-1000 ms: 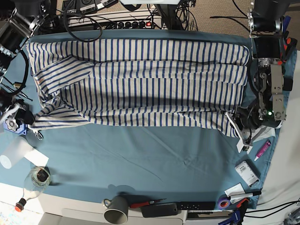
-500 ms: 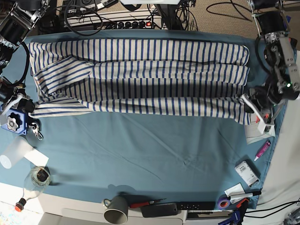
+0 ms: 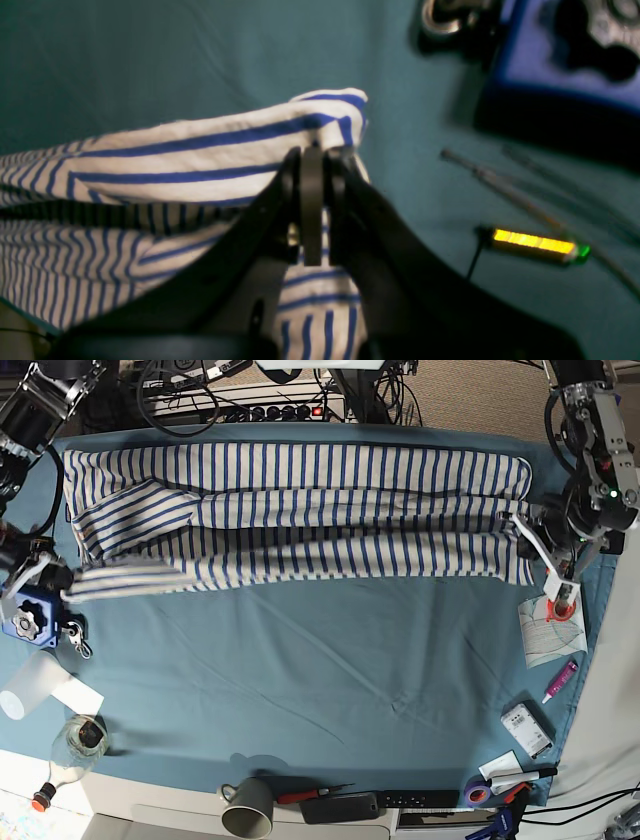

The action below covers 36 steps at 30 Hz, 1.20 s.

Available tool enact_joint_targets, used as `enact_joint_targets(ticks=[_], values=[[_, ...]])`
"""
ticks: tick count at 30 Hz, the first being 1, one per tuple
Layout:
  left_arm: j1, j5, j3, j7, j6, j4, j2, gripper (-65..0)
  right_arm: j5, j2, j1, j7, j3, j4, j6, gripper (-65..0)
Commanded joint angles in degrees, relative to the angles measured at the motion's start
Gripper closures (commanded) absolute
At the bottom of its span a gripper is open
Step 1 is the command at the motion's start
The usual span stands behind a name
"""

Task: Fold the T-shirt properly
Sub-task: 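Drag the folded sides toward the collar edge with both grippers, then release the shirt and raise both grippers at the shirt's ends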

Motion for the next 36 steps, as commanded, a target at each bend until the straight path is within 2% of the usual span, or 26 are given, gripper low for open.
enact_joint_targets(ticks=[1,6,16,30,36], values=[[-0.2,0.1,-0.3,-0.8,0.0,1.0,-0.8,0.0,0.7,1.8,0.2,1.1,0.5,1.0,-0.3,0.0],[0.5,2.8,-0.3,-0.8,1.1,1.0,-0.8,0.0,0.9,1.7,-2.9,1.1,2.6,1.0,-1.1,0.0],[4.1,3.5,-0.3,-0.4,1.0,3.7,-0.8,0.0,1.7,1.7,-6.4,1.1,14.3,1.0,-0.8,0.0],[7.1,4.3,-0.3,0.1,1.0,4.5,-0.8,0.0,3.4,1.4,-13.1,1.1,14.3,1.0,-0.4,0.0],[8.1,4.5,-0.3,-0.2,1.0,4.5,-0.8,0.0,0.7,1.4,-13.3,1.1,14.3,1.0,-0.4,0.0]])
